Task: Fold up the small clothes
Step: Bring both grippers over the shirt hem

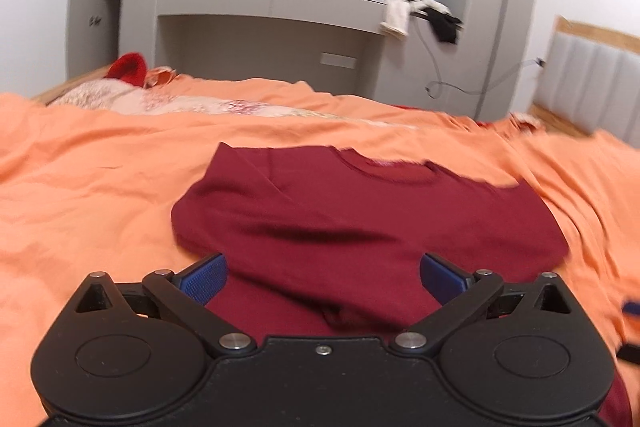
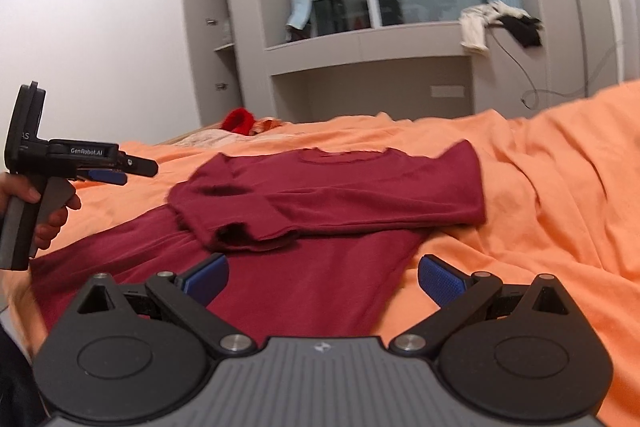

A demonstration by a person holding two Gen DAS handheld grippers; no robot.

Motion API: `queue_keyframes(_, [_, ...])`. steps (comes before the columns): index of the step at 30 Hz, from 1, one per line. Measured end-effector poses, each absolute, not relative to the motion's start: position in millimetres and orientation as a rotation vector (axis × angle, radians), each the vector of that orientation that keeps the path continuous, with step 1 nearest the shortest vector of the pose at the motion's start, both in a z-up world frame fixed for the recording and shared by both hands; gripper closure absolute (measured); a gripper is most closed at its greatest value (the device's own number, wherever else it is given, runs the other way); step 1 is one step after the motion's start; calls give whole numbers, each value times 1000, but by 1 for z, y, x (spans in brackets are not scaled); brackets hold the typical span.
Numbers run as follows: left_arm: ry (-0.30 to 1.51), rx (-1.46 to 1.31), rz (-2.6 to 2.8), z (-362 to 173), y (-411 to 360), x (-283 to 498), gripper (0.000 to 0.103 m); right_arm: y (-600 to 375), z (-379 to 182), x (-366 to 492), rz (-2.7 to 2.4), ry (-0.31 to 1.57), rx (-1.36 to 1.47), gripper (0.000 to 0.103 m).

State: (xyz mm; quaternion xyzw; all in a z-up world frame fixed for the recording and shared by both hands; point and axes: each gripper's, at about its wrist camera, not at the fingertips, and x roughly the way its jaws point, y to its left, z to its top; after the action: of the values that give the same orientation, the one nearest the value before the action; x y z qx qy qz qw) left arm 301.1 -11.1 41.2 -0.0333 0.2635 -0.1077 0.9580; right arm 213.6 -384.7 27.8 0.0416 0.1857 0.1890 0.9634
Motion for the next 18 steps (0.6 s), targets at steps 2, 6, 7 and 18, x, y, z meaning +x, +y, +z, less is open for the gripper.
queue_keyframes(2, [535, -20, -238, 41, -15, 279, 1, -377, 29, 203, 415, 356, 38, 0])
queue_keyframes(6, [534, 21, -258, 36, -19, 238, 1, -358, 25, 176, 461, 327, -109, 0])
queue_keyframes(7, [538, 13, -258, 33, -18, 228, 1, -354, 23, 169, 466, 323, -143, 0])
queue_keyframes(18, [521, 4, -246, 1, -12, 162, 1, -320, -10, 105, 516, 284, -412, 0])
